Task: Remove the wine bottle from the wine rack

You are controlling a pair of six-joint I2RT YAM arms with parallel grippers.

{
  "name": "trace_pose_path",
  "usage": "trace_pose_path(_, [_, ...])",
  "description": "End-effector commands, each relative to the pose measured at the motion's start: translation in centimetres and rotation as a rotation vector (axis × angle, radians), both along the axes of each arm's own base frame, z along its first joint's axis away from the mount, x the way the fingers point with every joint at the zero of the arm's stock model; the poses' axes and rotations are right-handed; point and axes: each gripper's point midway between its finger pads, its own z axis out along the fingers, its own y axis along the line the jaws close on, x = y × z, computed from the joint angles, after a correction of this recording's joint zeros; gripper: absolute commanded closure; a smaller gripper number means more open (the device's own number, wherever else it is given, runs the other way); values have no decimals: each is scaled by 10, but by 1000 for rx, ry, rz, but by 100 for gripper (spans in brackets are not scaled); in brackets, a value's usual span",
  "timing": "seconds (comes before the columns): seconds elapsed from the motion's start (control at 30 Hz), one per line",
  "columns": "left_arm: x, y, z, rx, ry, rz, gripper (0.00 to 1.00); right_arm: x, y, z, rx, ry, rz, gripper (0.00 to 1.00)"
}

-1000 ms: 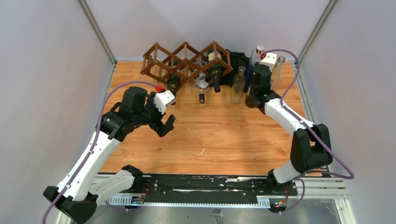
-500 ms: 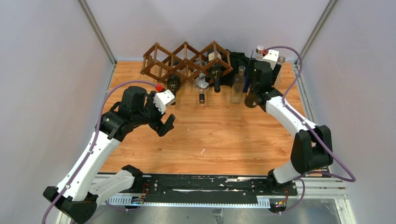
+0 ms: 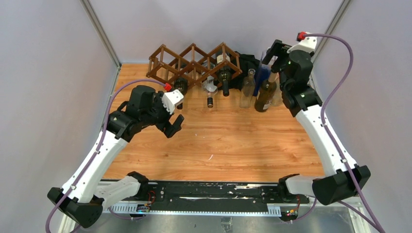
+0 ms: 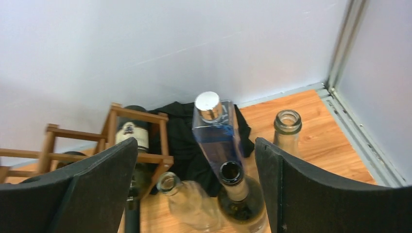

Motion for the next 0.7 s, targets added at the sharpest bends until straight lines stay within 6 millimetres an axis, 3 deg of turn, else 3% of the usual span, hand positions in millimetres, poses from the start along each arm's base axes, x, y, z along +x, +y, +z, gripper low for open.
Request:
trace_pose_path(0.0, [8, 2, 8, 2, -26, 19, 0, -15, 44, -15, 48, 128, 169, 8])
trace_pose_path(0.1, [8, 2, 8, 0, -28, 20, 0, -15, 79, -30, 12, 224, 258, 9])
trace_pose_path(0.3, [7, 3, 11, 0, -44, 20, 0, -4, 133, -85, 10, 378, 392, 18])
trace_pose_path(0.5, [6, 5, 12, 3, -55, 17, 0, 17, 168, -134, 9, 500, 457, 25])
trace_pose_path(0.67, [5, 4, 10, 3, -50, 14, 0, 36, 185, -167, -6, 565, 465, 31])
